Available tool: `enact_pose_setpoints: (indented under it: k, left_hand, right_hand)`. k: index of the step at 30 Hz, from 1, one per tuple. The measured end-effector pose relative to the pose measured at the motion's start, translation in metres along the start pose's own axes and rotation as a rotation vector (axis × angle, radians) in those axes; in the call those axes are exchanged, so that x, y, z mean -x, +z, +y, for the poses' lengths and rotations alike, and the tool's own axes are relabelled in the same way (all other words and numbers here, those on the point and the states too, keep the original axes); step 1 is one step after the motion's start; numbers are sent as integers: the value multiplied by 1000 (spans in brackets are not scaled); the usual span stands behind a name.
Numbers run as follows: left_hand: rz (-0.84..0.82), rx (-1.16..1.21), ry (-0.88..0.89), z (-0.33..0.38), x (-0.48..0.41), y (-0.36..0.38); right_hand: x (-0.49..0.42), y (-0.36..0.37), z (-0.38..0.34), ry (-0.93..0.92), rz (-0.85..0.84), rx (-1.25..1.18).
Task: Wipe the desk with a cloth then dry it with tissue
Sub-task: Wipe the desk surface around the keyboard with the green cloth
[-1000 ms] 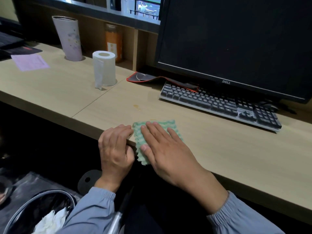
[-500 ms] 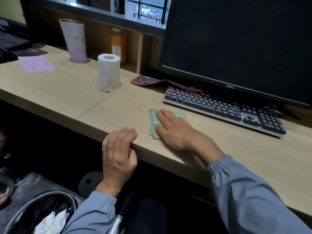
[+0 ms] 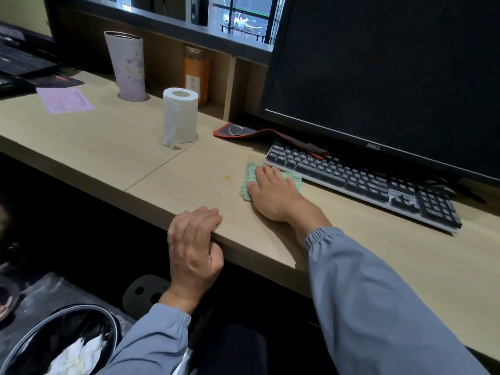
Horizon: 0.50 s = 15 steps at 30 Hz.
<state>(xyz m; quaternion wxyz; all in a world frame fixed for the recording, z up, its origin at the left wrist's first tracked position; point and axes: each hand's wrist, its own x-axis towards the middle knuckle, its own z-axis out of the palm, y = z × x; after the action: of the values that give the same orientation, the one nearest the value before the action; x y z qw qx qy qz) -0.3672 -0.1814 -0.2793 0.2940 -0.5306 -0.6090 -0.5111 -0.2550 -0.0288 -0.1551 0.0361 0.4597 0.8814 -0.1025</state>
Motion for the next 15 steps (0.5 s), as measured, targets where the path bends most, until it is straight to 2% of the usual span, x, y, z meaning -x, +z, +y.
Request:
enact_pose_setpoints:
  k: [8,15]
  left_hand:
    - [-5,-40,48,-4,0,-4]
    - [3,1,33,-2,0,-2]
  right_hand:
    - [9,0,-3,-45,-14,-10]
    - [76,9,-12,-52,-74,-13]
